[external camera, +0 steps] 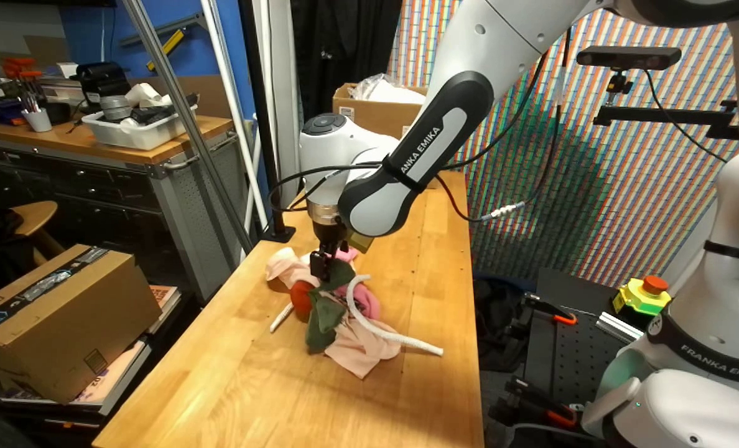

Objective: Spread the pile on the table

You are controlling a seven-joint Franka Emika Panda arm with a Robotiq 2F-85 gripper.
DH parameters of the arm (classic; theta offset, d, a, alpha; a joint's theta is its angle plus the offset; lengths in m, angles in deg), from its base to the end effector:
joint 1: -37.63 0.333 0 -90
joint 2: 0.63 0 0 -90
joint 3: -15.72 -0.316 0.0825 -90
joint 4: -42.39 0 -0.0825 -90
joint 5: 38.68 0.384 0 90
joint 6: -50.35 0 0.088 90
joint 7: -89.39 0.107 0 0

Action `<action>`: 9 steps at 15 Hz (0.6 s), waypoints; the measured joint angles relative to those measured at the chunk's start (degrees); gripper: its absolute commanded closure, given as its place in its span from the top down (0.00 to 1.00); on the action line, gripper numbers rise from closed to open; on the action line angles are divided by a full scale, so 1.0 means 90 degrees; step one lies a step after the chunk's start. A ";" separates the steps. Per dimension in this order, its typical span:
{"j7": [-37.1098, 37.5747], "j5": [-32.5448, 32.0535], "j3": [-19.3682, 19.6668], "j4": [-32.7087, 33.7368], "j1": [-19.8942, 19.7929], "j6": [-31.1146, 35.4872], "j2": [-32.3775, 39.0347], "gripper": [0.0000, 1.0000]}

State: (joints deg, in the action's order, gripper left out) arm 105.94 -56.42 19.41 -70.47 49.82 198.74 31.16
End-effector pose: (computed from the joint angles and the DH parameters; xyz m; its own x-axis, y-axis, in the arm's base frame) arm 0.6124 0.0985 0.1916 0.9862 0.1374 0.0919 0.1181 -0.9746 0.1904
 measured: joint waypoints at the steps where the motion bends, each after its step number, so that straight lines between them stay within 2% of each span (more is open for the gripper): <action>1: 0.0100 0.0000 0.0053 -0.0074 0.0030 0.0072 -0.0031 1.00; 9: 0.0442 0.0025 0.0176 -0.0600 0.0165 0.0897 -0.0073 1.00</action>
State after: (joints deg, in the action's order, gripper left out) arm 109.92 -56.19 21.00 -75.86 51.31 206.81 30.50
